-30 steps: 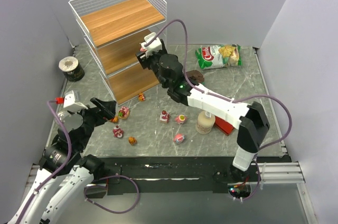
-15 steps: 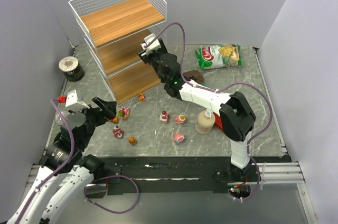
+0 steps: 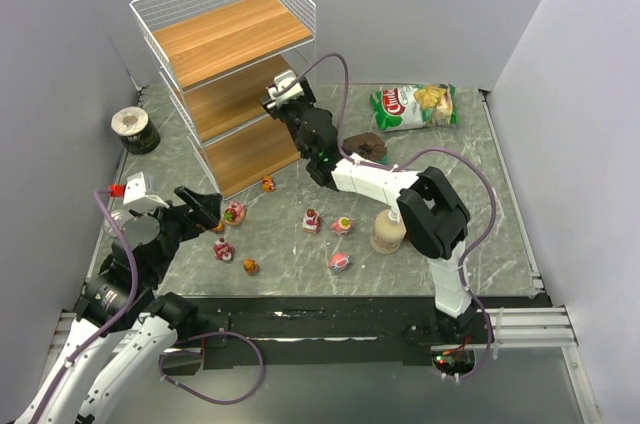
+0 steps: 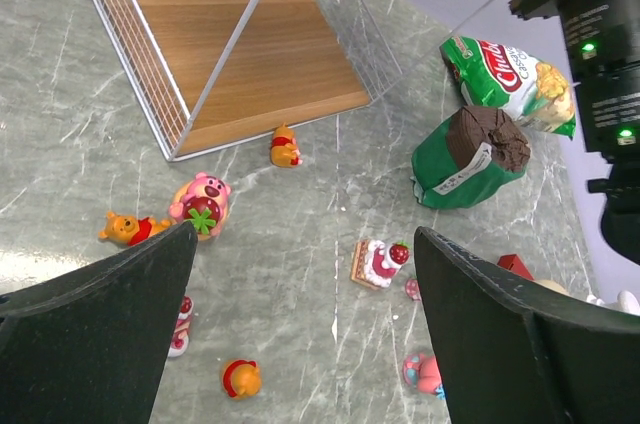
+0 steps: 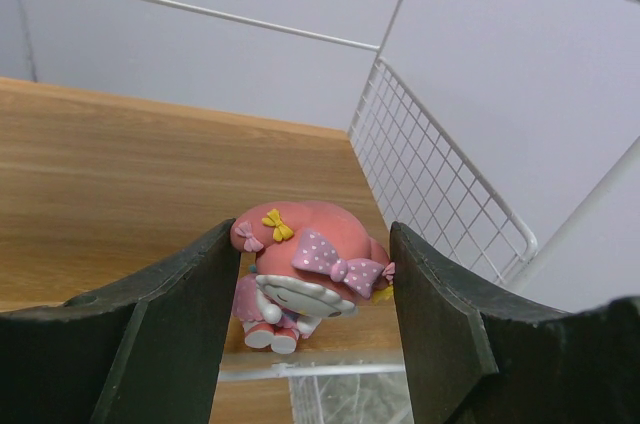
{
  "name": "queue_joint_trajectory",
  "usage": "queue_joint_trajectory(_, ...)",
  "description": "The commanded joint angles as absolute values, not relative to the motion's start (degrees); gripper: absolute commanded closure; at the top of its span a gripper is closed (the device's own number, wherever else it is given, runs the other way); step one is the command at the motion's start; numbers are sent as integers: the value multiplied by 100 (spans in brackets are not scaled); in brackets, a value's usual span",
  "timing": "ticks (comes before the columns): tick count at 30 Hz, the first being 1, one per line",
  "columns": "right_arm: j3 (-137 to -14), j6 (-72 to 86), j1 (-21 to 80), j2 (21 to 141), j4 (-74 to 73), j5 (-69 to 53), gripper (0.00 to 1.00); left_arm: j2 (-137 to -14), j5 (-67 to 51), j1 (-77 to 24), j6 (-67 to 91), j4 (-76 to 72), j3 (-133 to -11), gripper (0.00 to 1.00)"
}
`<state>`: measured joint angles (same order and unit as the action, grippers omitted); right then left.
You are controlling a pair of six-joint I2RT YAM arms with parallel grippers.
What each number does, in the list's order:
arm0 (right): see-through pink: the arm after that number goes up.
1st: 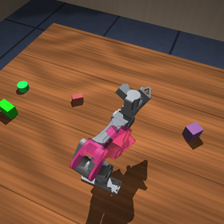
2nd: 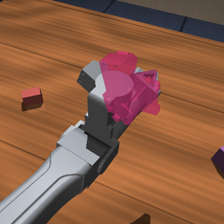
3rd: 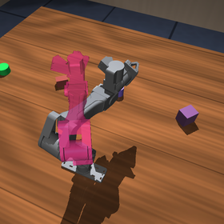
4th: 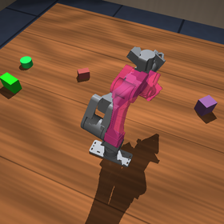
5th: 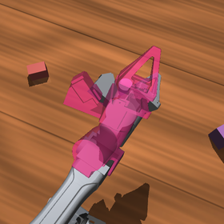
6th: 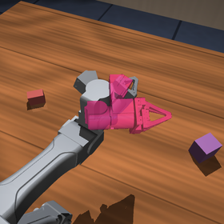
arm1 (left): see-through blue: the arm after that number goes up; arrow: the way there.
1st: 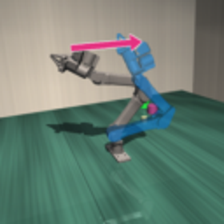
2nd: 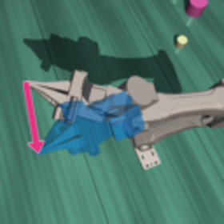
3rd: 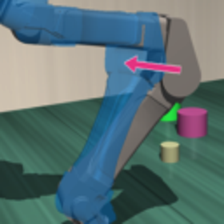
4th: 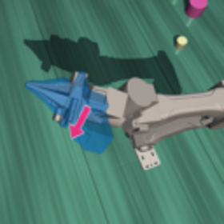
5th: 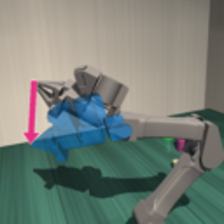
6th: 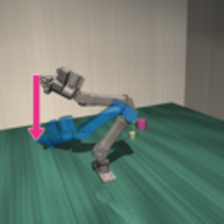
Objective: Place and organize the plastic toys onto the shelf
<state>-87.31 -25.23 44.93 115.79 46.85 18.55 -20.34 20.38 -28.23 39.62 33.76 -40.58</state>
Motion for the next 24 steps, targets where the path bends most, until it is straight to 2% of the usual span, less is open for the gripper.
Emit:
queue_joint_trajectory(1,-8921,-2777,4421,11803,5458,2004,92,-1934,2065,-2839,3841,3322,-4078,4)
queue_joint_trajectory(8,-8859,-2786,4386,11856,5537,1969,86,-1916,2022,-2839,3823,3305,-4061,3)
queue_joint_trajectory(24,-8771,-2593,4403,11760,5212,1854,65,-1934,2092,-2839,3832,3340,-4069,3)
